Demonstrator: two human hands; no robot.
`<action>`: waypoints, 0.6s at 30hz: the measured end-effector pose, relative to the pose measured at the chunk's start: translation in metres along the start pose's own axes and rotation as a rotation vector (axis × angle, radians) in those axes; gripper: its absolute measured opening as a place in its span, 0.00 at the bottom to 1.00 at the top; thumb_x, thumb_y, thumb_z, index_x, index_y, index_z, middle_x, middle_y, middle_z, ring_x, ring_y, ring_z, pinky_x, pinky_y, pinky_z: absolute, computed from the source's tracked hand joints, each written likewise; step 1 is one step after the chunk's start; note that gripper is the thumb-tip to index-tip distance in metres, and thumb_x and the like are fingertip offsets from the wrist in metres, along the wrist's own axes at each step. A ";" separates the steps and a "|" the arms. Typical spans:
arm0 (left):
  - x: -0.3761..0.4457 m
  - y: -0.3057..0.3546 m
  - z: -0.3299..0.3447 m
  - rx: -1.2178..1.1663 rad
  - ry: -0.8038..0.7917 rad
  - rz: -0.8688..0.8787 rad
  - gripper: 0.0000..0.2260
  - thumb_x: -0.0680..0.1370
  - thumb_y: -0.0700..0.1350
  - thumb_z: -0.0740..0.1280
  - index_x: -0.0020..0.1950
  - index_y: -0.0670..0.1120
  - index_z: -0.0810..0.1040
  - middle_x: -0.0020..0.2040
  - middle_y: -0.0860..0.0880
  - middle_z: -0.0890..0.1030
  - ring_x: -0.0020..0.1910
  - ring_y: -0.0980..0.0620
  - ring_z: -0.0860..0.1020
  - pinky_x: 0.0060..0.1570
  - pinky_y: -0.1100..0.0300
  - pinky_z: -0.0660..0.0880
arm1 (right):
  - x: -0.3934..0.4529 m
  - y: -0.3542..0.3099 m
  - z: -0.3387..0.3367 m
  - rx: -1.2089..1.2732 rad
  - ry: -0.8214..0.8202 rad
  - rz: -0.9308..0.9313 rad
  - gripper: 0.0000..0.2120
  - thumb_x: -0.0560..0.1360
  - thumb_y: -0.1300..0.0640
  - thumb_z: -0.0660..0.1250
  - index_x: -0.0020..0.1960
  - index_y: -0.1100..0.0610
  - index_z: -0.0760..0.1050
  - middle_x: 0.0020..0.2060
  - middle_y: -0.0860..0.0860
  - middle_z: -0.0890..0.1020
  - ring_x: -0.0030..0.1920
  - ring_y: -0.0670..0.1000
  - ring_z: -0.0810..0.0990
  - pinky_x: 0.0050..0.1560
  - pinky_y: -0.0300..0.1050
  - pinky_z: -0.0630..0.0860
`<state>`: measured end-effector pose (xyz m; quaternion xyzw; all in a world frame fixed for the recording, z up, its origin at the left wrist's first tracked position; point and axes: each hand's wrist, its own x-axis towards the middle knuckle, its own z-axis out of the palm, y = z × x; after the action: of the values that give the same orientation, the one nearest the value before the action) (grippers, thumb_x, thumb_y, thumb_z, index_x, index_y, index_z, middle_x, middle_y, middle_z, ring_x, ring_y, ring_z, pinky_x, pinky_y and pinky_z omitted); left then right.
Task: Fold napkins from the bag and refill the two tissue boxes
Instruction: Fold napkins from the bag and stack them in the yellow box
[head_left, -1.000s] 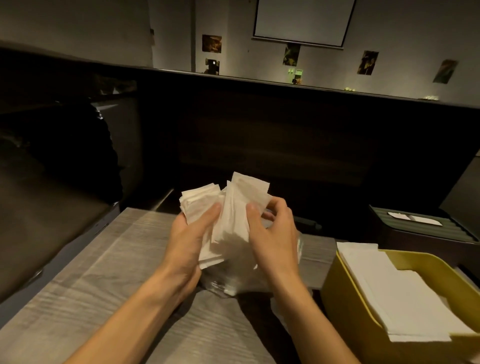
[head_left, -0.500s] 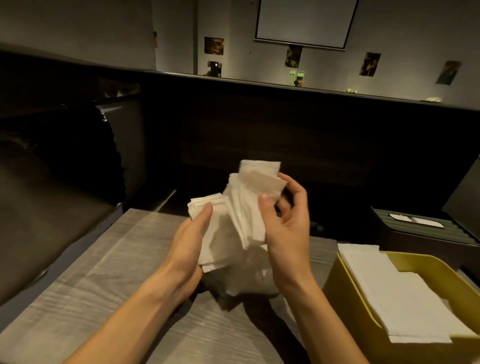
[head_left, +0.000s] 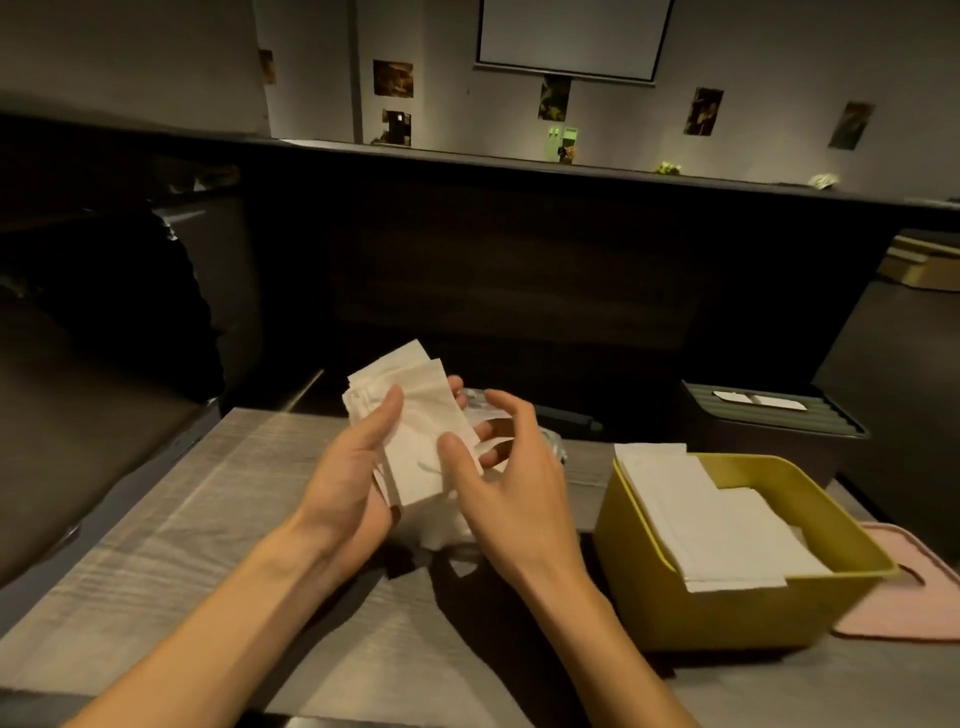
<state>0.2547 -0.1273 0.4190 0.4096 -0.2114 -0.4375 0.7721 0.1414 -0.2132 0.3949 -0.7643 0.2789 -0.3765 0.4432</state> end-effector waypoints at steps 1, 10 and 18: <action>-0.006 0.001 0.002 -0.033 -0.028 -0.002 0.19 0.85 0.51 0.57 0.59 0.48 0.87 0.62 0.43 0.85 0.62 0.45 0.83 0.66 0.41 0.73 | -0.009 0.000 -0.005 0.049 -0.061 0.030 0.24 0.79 0.41 0.70 0.72 0.38 0.67 0.58 0.39 0.79 0.55 0.39 0.81 0.49 0.42 0.84; -0.063 -0.027 -0.005 0.293 -0.029 0.124 0.09 0.75 0.40 0.69 0.52 0.48 0.84 0.45 0.45 0.87 0.45 0.49 0.87 0.40 0.61 0.82 | -0.068 0.000 -0.047 0.337 -0.022 -0.019 0.16 0.80 0.63 0.70 0.66 0.50 0.78 0.57 0.41 0.85 0.59 0.42 0.82 0.54 0.38 0.81; -0.065 -0.054 -0.014 0.965 -0.067 0.105 0.43 0.80 0.32 0.65 0.81 0.64 0.44 0.68 0.55 0.65 0.56 0.65 0.72 0.52 0.67 0.71 | -0.086 0.018 -0.046 0.048 -0.182 0.150 0.39 0.77 0.61 0.67 0.77 0.32 0.53 0.68 0.43 0.73 0.63 0.44 0.79 0.66 0.46 0.78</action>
<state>0.2030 -0.0808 0.3689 0.6954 -0.4352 -0.2629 0.5078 0.0538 -0.1778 0.3653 -0.7614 0.2849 -0.2777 0.5119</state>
